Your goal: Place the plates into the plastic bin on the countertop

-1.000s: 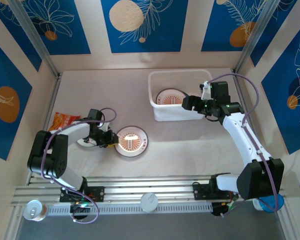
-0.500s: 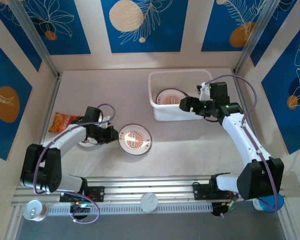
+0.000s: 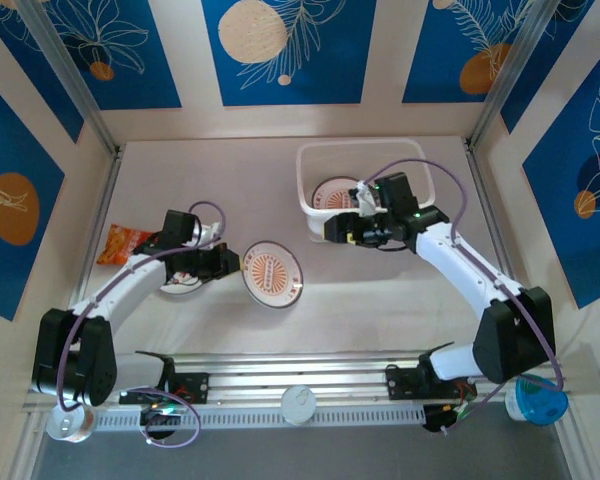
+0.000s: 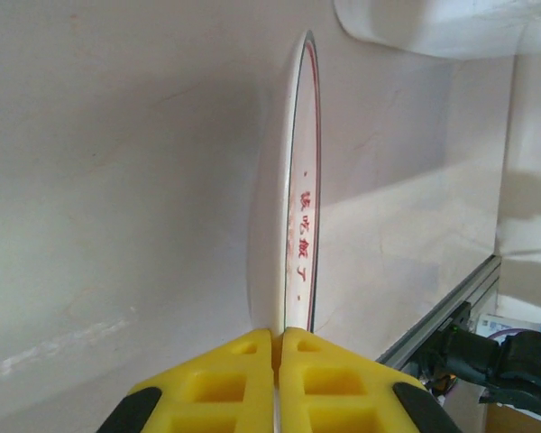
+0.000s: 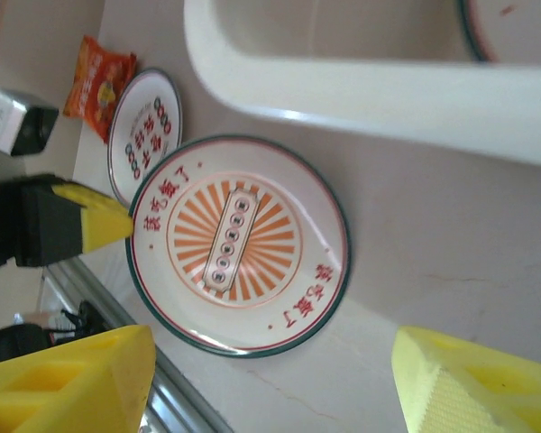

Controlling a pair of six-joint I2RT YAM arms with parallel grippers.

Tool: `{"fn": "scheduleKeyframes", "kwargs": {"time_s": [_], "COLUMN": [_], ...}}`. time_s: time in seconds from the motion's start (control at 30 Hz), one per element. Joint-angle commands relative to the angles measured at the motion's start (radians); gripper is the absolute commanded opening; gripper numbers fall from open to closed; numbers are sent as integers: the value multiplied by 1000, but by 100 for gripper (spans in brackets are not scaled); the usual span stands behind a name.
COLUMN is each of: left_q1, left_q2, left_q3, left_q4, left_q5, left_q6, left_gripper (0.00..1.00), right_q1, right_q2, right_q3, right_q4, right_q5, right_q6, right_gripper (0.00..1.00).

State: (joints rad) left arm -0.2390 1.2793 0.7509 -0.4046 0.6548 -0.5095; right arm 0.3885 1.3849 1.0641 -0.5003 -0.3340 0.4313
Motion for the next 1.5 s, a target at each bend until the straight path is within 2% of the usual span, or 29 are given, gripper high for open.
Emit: {"fn": "scheduleKeyframes", "kwargs": {"time_s": [0.0, 0.4, 0.7, 0.87, 1.07, 1.23, 1.47], "left_q1": [-14, -25, -26, -25, -25, -31, -62], "left_q2": [-34, 137, 273, 303, 335, 383, 435], "left_q3": [35, 6, 2, -1, -5, 9, 43], "left_q4": [20, 46, 123, 136, 157, 158, 168], "left_q5": [39, -18, 16, 20, 31, 39, 51], "left_q6": [-8, 79, 87, 91, 83, 83, 77], "left_gripper": [4, 3, 5, 12, 31, 38, 38], "right_q1": [40, 103, 115, 106, 77, 57, 32], "right_q2": [40, 84, 126, 132, 128, 127, 138], "right_q3": [-15, -19, -19, -22, -29, -39, -50], "right_q4": [19, 18, -7, -9, -5, 10, 29], "right_q5": [-18, 46, 103, 124, 131, 127, 110], "right_q6": [18, 22, 14, 5, -5, -5, -9], "right_gripper": [70, 68, 67, 67, 67, 67, 67]}}
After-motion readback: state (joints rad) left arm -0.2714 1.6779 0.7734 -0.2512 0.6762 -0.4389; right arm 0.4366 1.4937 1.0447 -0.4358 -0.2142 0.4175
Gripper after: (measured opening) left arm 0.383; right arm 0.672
